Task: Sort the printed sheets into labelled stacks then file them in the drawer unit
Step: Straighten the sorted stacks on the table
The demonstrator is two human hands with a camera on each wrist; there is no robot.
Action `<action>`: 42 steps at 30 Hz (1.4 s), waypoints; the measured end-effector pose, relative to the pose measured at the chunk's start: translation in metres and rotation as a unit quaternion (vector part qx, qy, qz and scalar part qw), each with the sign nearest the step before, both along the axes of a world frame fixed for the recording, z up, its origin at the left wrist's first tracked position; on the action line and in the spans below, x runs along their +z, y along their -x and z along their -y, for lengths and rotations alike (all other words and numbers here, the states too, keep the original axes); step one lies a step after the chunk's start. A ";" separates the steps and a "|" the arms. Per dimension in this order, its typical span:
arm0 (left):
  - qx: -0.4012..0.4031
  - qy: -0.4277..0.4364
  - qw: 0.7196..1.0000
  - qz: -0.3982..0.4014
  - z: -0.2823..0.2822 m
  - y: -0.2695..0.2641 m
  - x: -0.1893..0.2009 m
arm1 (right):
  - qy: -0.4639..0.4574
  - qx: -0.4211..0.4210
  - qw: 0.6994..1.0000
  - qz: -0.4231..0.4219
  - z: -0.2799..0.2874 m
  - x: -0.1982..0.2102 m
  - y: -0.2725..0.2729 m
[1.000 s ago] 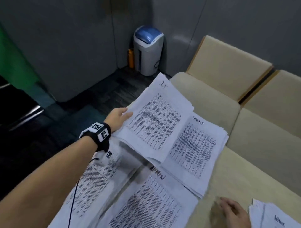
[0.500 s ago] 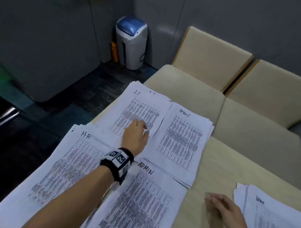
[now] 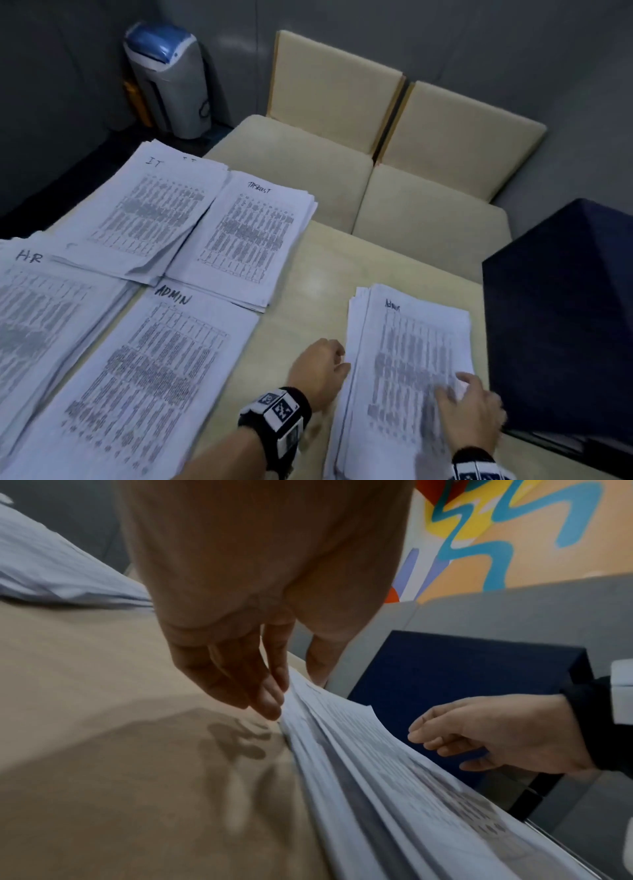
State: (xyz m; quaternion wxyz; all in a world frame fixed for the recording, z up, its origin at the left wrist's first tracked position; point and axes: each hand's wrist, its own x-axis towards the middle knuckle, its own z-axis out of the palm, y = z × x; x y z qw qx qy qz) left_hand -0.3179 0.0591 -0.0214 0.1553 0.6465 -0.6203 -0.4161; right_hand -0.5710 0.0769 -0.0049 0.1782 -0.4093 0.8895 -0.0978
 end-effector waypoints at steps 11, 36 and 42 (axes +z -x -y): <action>0.110 0.025 0.990 0.083 -0.012 0.051 -0.007 | 0.003 0.016 0.993 0.113 -0.017 -0.011 0.047; -0.035 0.061 0.969 0.238 0.003 0.010 0.014 | 0.113 -0.177 0.871 0.445 -0.031 0.003 0.065; -0.092 0.090 0.989 0.078 0.002 -0.003 0.010 | 0.158 -0.196 0.774 0.580 -0.041 0.006 0.042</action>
